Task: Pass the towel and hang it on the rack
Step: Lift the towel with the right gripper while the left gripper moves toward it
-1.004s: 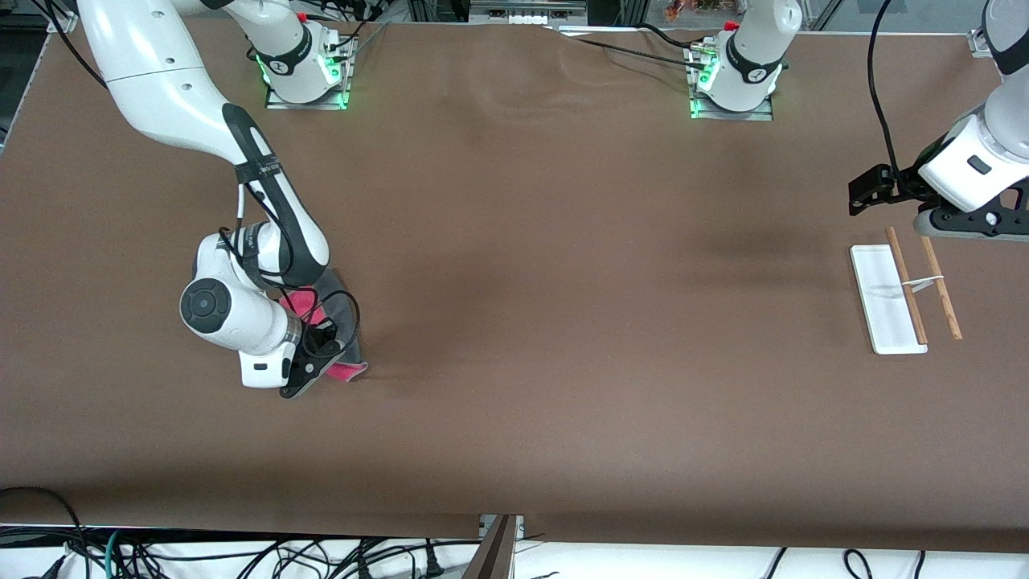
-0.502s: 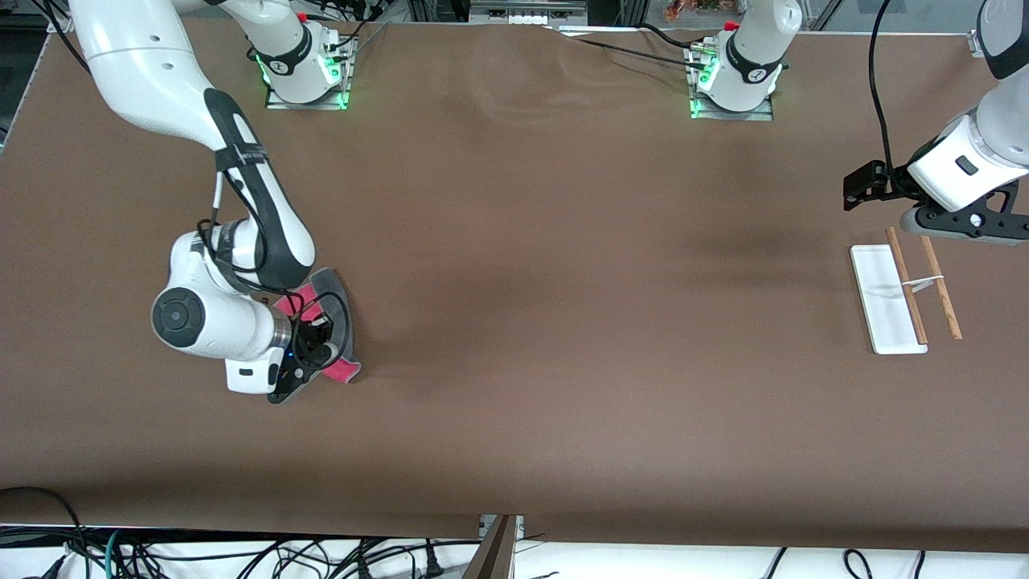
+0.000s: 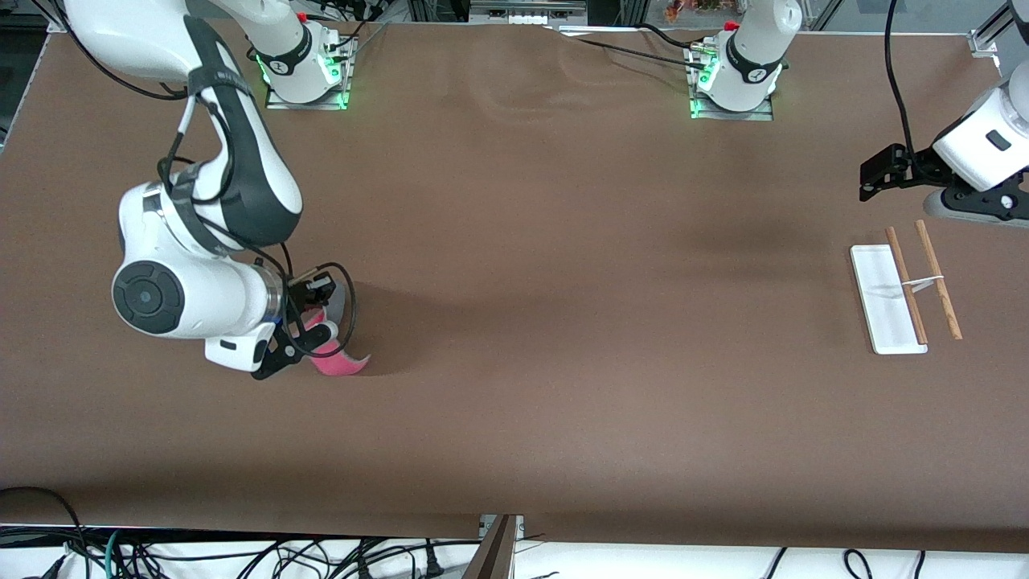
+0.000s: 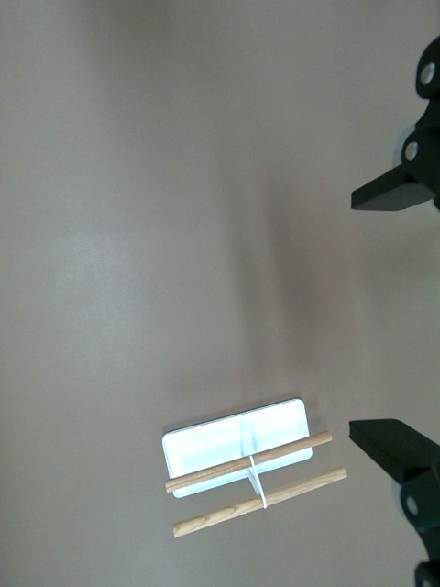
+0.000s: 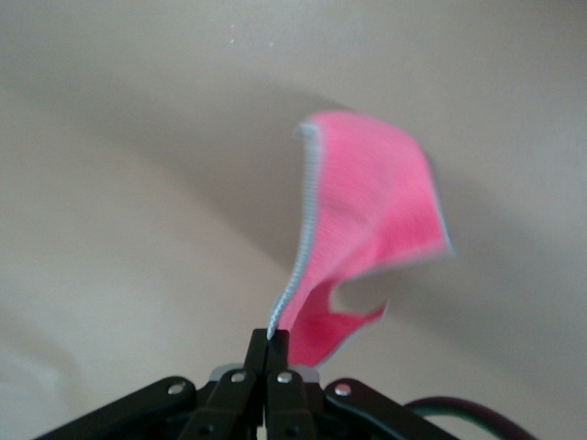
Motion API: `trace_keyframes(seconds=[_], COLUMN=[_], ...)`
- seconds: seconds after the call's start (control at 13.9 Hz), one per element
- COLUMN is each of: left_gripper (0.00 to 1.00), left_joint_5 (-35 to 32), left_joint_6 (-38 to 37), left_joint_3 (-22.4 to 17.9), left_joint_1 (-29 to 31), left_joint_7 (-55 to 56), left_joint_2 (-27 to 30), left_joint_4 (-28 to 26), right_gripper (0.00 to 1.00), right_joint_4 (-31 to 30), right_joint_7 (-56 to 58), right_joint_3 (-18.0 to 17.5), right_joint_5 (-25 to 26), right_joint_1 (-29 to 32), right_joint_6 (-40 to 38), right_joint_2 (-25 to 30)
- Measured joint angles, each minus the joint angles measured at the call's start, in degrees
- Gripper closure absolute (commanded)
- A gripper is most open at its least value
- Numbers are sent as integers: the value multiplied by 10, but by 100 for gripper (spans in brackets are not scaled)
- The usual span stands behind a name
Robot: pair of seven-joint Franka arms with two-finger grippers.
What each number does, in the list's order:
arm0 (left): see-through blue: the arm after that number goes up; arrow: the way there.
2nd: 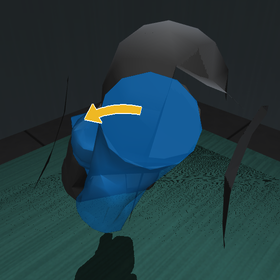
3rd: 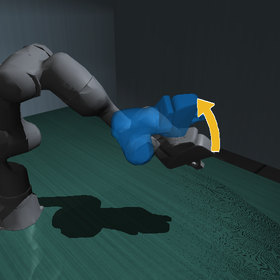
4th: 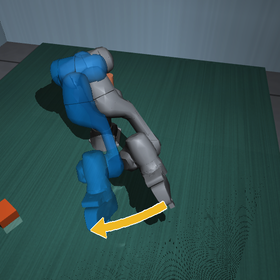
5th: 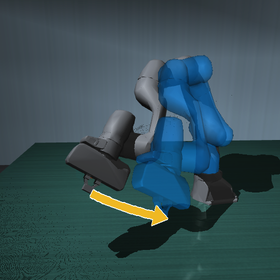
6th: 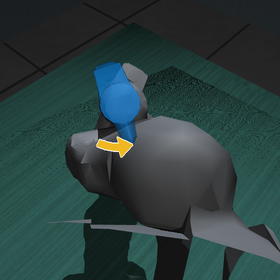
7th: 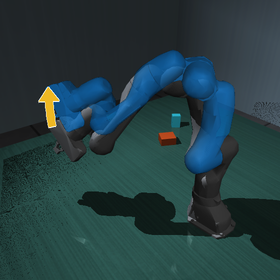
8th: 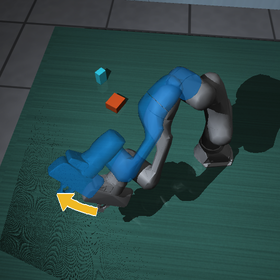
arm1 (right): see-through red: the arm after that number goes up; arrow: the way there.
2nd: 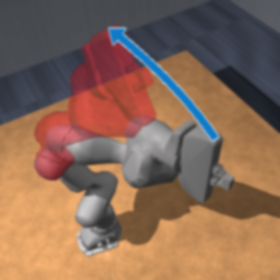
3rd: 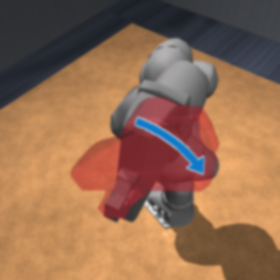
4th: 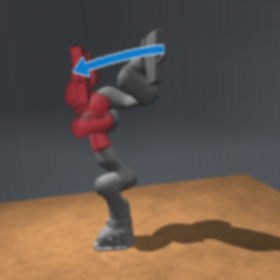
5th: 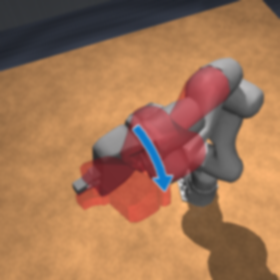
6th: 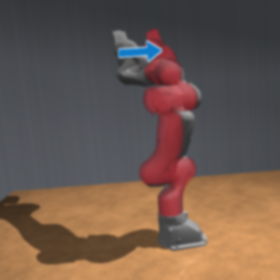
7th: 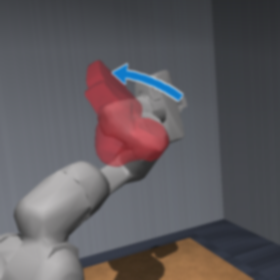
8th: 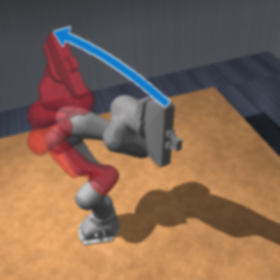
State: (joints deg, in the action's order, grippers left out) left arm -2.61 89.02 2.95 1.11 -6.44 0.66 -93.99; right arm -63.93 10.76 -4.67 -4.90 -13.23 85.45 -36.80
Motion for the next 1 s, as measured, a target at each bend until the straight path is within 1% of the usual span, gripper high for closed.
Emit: trace_keyframes(seconds=[0.22, 0.36, 0.57, 0.79, 1.0], left_gripper=[0, 0, 0, 0, 0], left_joint_5=[1, 17, 49, 67, 120], left_joint_6=[-1, -1, -3, -6, -7], left_joint_3=[1, 2, 3, 3, 2], left_joint_1=[-2, -4, -4, -4, -4], left_joint_7=[0, -1, -7, -44, -103], left_joint_2=[0, -1, -1, -3, -19], left_joint_4=[2, 2, 2, 1, -4], right_gripper=[100, 100, 100, 100, 100], right_joint_4=[56, 72, 75, 83, 89], right_joint_7=[-77, -136, -235, -323, -441], right_joint_3=[-1, -3, -9, -16, -17], right_joint_5=[0, -10, -75, -139, -248], right_joint_1=[-21, -40, -60, -63, -63], right_joint_6=[-78, -102, -107, -105, -79], right_joint_2=[10, 25, 47, 51, 52])
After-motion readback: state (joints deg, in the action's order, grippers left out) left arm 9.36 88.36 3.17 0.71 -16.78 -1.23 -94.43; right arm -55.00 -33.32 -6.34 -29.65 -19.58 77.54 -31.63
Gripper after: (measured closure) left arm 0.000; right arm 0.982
